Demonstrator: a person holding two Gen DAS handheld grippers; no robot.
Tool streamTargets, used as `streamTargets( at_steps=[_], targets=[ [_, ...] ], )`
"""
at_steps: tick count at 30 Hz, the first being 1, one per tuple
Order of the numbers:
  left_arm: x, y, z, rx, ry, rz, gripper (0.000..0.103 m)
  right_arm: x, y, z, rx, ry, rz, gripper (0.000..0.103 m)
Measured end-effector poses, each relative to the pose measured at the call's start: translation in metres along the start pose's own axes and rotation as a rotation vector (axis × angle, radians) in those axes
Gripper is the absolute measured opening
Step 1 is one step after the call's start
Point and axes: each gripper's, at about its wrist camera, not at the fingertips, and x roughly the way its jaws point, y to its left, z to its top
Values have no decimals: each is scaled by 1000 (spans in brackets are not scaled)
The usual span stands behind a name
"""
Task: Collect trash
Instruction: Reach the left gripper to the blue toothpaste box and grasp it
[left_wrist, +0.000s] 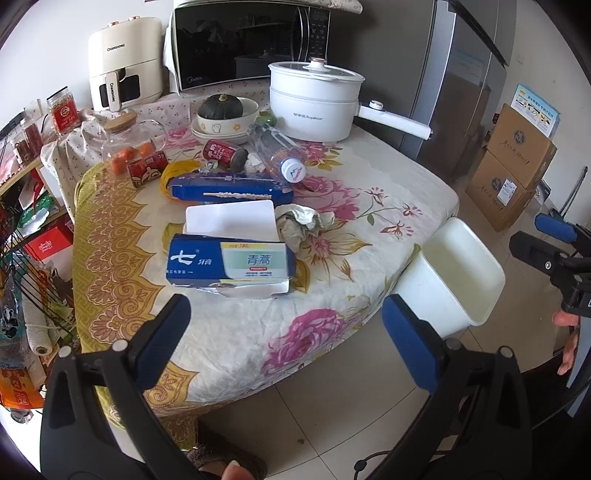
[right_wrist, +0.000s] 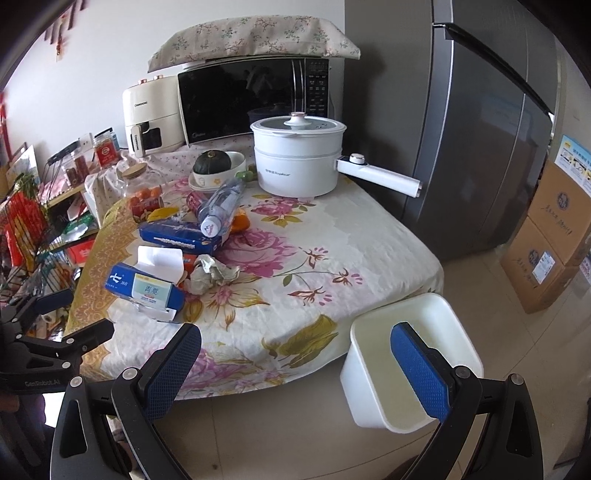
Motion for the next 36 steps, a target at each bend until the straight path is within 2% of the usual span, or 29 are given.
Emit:
streamTargets(
  at_steps=[4,7,9,12,14,16,18,20,24,31,33,36],
  targets=[
    [15,26,12,-65,74,-36,103,26,4,16,-14,88,48,103],
    [30,46,20,-95,109,-22,103,50,6,24,-18,155,65,103],
    [44,57,24,-109,147,-8,103,66,6,26,-15,190,70,103],
    [70,74,23,-171,205,-38,103,91,4,23,-4,234,61,103],
    [86,87,21,-247,240,-35,103,107,1,23,12,292,69,103],
    [101,102,19,-372,277,-91,103,116,-2,25,36,306,80,103],
    [111,113,16,-498,284,-131,103,121,-1,30,29,295,64,103],
    [119,118,15,-592,287,-139,103,126,3,36,9,279,42,103],
    [129,115,17,-722,261,-103,103,138,10,42,-2,282,38,103],
    [148,103,19,-822,227,-51,102,156,21,46,-10,300,29,103],
    [153,104,16,-852,232,-70,96,160,23,45,-13,311,29,103],
    [156,109,7,-879,241,-107,83,162,24,44,-22,320,29,103]
  ],
)
